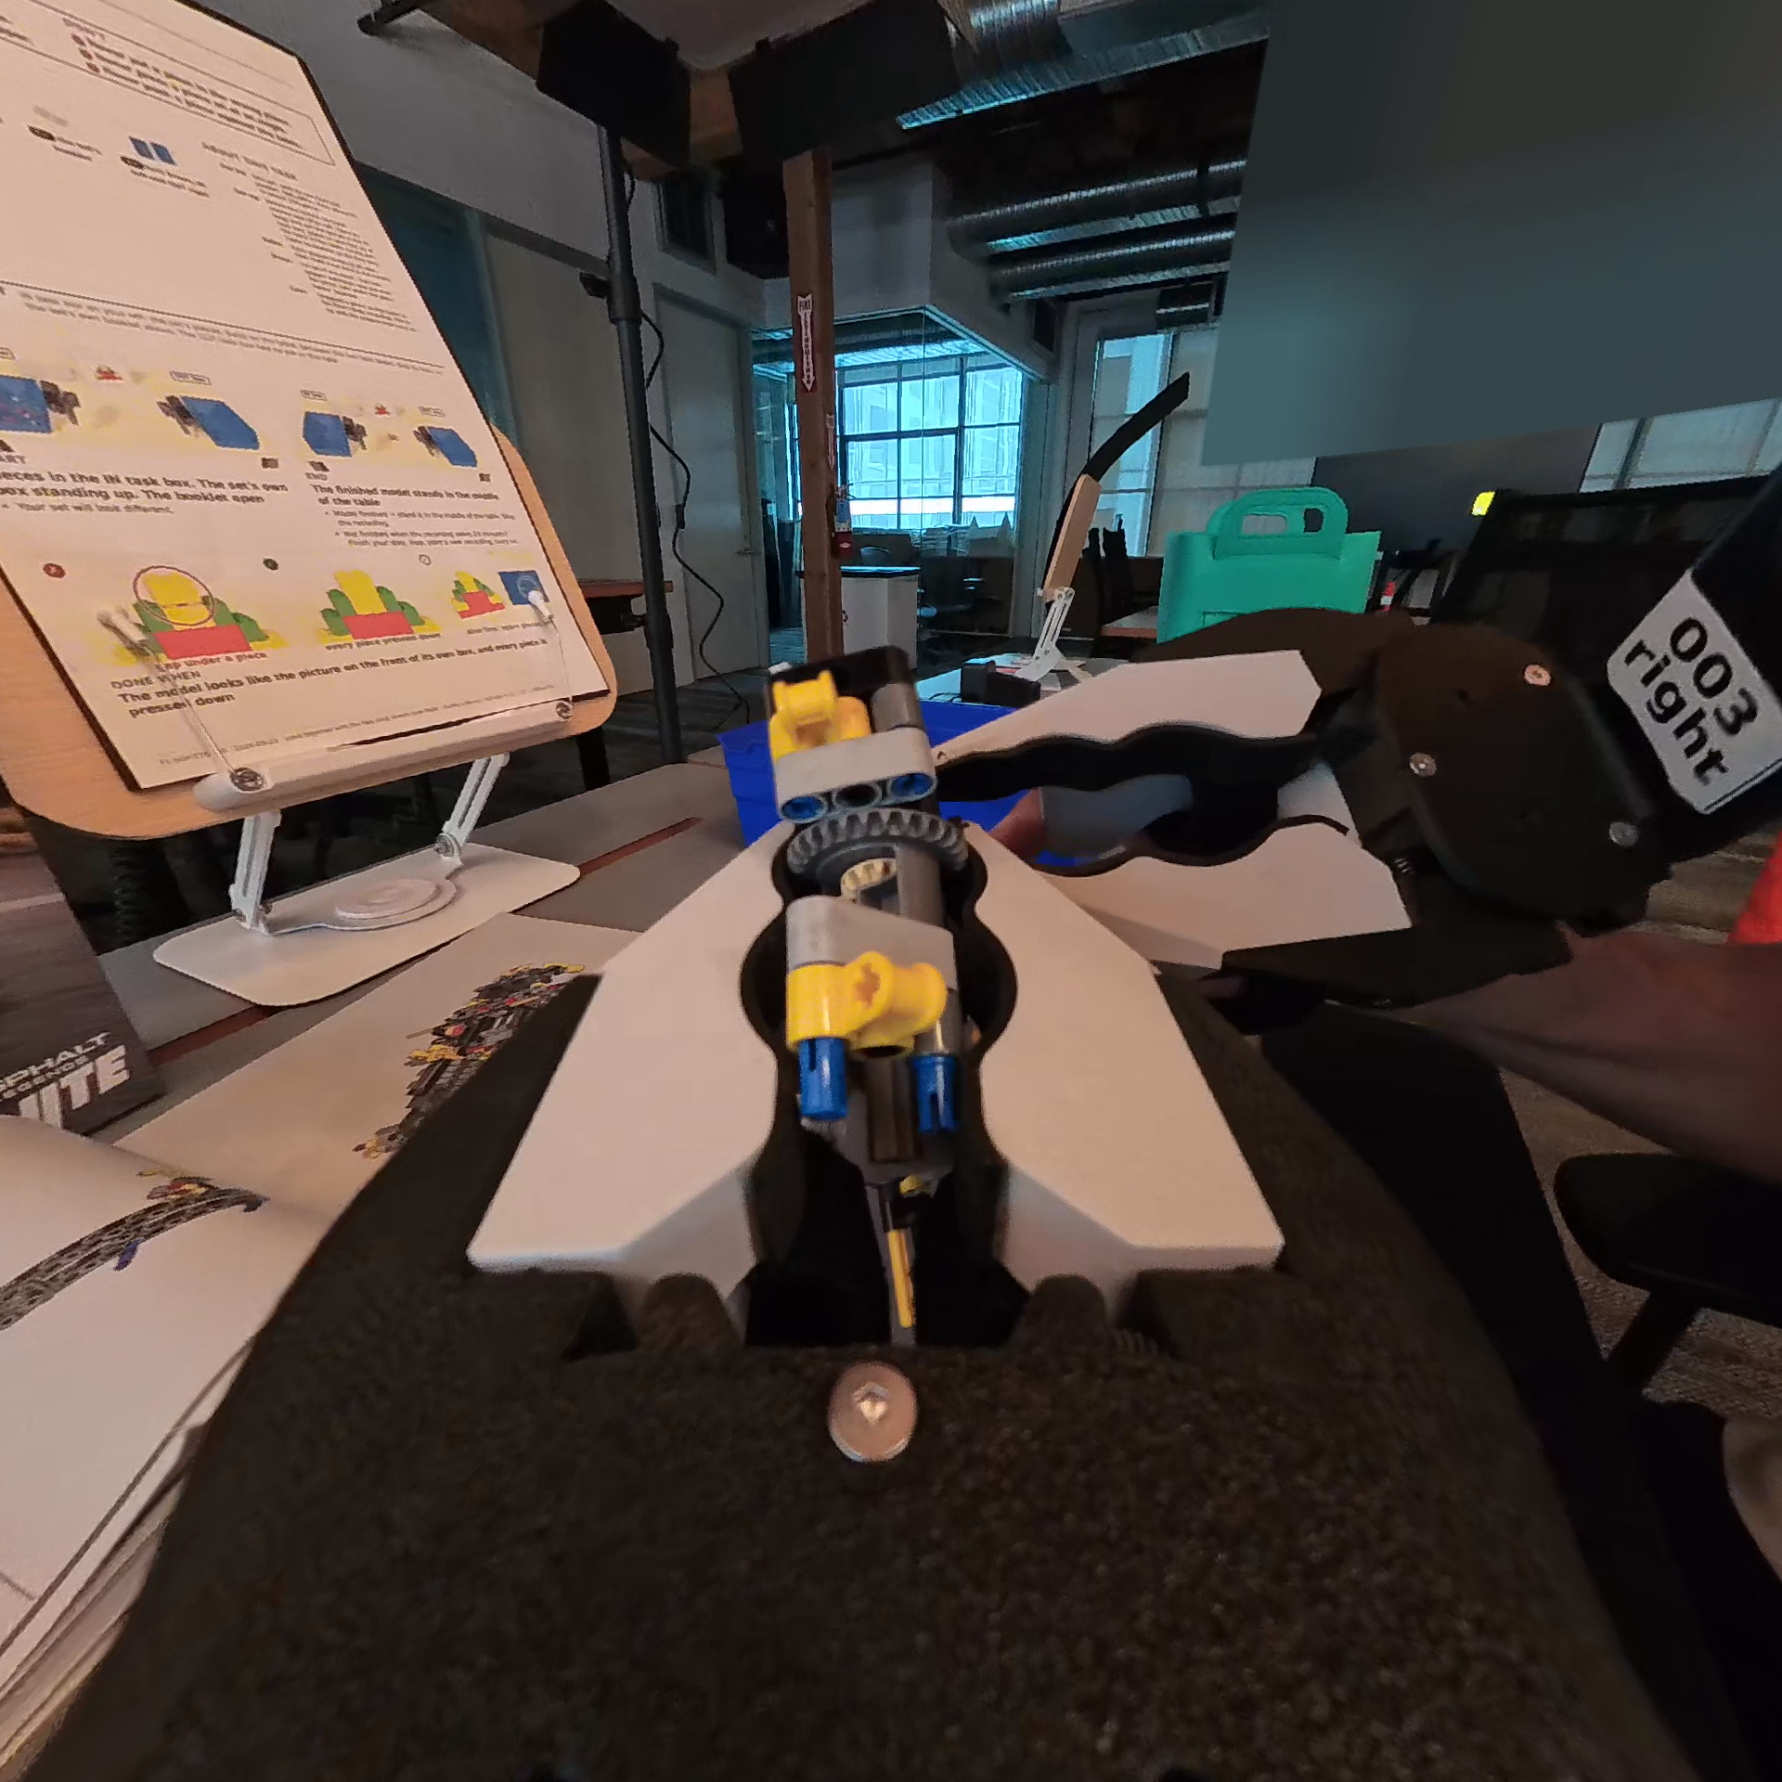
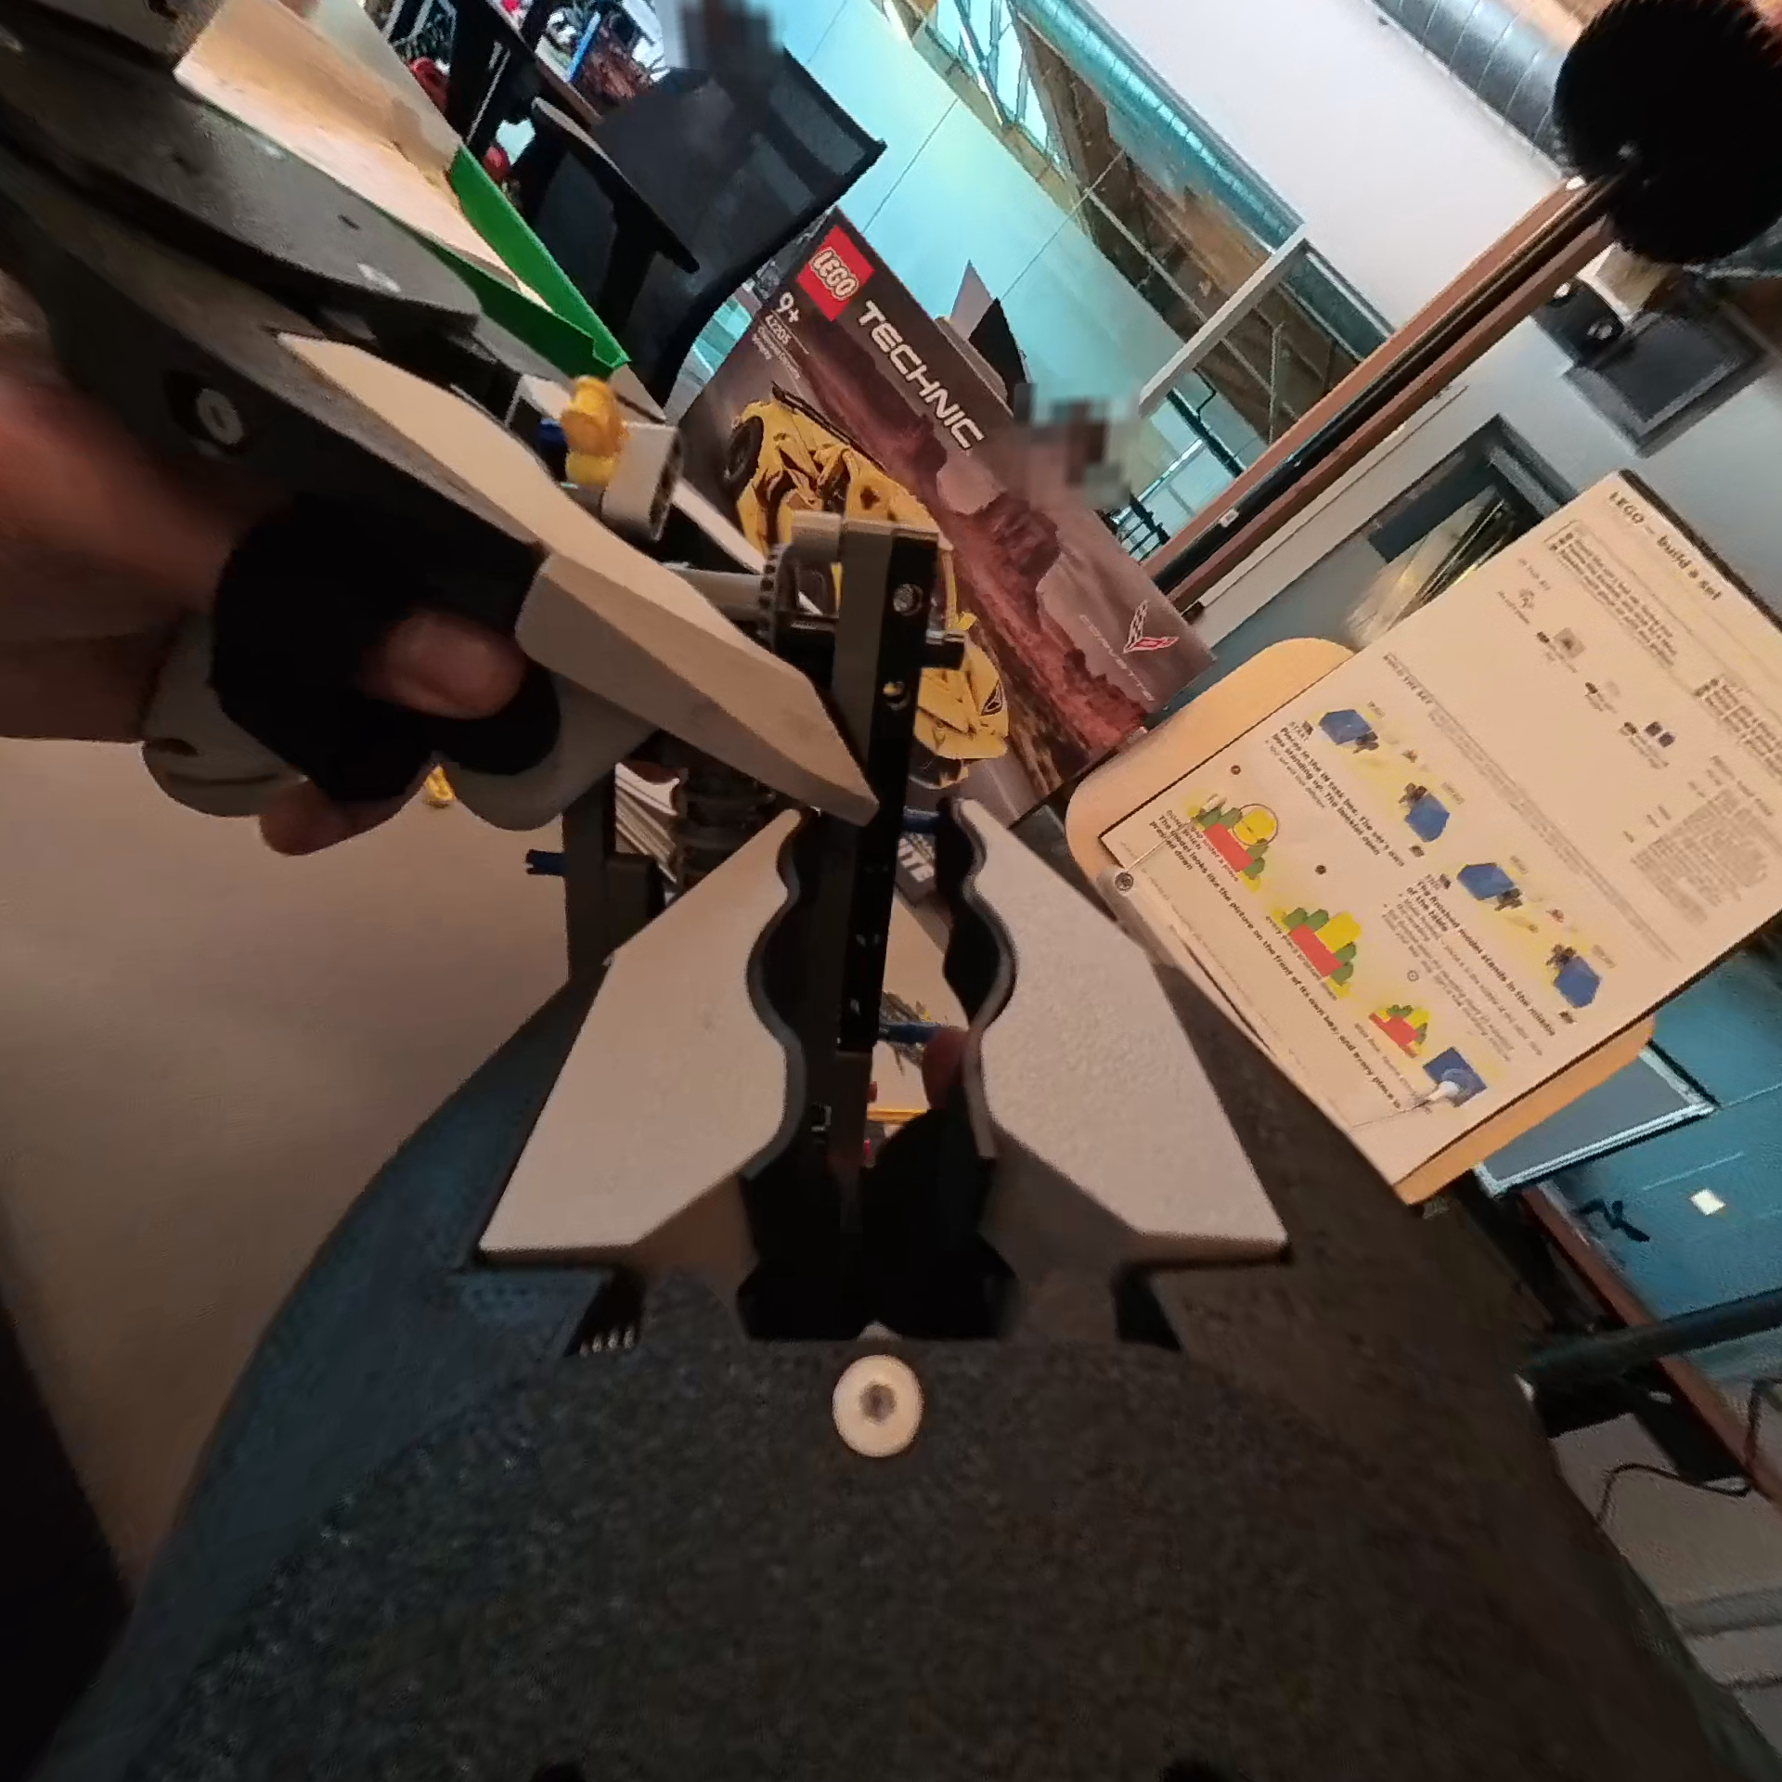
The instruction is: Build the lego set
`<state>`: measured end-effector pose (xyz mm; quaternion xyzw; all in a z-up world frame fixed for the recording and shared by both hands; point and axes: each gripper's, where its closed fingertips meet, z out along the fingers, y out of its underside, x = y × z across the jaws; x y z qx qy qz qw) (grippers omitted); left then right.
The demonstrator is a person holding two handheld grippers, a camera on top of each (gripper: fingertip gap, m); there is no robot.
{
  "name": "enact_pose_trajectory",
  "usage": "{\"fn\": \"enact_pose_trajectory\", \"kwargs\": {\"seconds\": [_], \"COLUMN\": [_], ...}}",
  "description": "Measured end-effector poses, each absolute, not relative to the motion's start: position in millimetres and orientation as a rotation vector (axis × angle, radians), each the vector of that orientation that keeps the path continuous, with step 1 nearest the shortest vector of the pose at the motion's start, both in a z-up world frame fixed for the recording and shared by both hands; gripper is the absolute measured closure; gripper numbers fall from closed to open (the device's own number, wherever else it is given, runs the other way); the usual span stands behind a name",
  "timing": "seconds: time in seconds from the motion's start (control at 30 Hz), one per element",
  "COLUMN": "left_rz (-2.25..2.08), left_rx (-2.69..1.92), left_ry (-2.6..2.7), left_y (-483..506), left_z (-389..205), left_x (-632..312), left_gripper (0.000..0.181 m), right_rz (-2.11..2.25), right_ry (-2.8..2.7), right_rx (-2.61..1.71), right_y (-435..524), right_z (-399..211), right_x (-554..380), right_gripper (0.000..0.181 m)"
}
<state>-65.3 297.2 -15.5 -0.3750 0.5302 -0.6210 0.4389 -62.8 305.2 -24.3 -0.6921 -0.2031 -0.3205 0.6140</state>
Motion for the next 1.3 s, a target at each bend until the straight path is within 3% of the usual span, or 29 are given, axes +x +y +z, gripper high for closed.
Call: {"fn": "enact_pose_trajectory", "kwargs": {"seconds": [0.3,0.37,0.5,1.3], "left_rz": [-1.632,-1.640,-1.642,-1.656], "left_rx": [-0.978,-1.031,-1.116,-1.125], "left_ry": [1.304,1.280,1.256,1.276], "left_y": [305.0,313.0,324.0,321.7], "left_z": [-17.0,-20.5,-24.2,-25.2], "left_x": [-60.8,-59.6,-57.4,-57.6], "left_gripper": [0.153,0.153,0.152,0.153], "right_rz": [-0.708,-0.596,-0.514,-0.573], "right_ry": [-0.475,-0.456,-0.344,-0.459], "right_rx": [-1.630,-1.673,-1.784,-1.839], "right_y": [309.1,301.7,290.6,304.0], "right_z": [-24.1,-21.2,-44.9,-73.8], "right_x": [-60.7,-57.3,-26.0,-34.3], "right_gripper": [0.155,0.142,0.134,0.141]}}
